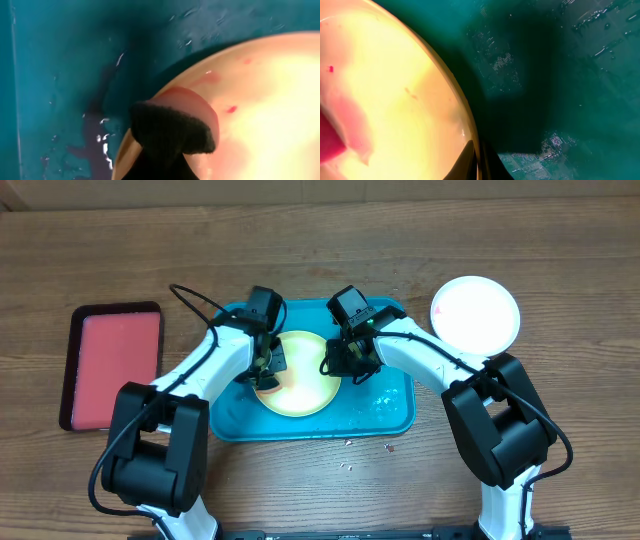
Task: Clean dirty plates on tray and stack at the side
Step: 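Scrub the yellow plate with the sponge while the right gripper holds it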
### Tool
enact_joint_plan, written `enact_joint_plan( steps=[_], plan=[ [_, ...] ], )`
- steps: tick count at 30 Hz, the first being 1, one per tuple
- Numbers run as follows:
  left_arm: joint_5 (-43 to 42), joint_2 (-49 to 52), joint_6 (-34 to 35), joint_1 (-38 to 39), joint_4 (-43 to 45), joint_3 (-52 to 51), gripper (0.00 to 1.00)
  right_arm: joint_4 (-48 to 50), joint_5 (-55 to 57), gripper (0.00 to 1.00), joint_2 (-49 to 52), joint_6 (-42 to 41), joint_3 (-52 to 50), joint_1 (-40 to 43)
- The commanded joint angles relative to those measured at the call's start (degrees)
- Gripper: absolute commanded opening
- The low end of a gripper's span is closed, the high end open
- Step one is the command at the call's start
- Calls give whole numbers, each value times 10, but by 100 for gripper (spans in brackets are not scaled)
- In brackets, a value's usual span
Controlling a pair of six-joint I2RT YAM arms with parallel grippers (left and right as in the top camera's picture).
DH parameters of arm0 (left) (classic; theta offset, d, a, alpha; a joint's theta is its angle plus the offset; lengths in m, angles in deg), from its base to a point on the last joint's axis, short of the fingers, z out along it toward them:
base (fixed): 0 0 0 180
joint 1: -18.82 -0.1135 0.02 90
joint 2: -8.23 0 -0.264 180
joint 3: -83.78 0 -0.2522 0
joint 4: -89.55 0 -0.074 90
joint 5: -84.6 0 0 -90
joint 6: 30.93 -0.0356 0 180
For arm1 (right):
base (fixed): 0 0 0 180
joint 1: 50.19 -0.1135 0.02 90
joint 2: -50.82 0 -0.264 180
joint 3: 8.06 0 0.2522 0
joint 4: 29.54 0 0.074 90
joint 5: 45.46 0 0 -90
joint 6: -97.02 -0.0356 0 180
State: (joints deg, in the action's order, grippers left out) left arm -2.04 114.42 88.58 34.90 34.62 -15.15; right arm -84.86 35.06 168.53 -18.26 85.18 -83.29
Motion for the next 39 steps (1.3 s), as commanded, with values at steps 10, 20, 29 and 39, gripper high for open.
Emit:
enact_joint_plan(
  steps=[10,20,29,39],
  plan=[
    [-164,46,76,51,83,26,4,-3,34,4,29,0,-19,-4],
    [-11,83,47,18,53,26,4,-11,34,4,29,0,-19,-4],
    [173,83,47,-45,-16,34,4,-11,35,4,29,2,-19,-4],
    [161,-9,48,-56,-97,112,4,-6,35,4,29,2,-19,-4]
  ],
)
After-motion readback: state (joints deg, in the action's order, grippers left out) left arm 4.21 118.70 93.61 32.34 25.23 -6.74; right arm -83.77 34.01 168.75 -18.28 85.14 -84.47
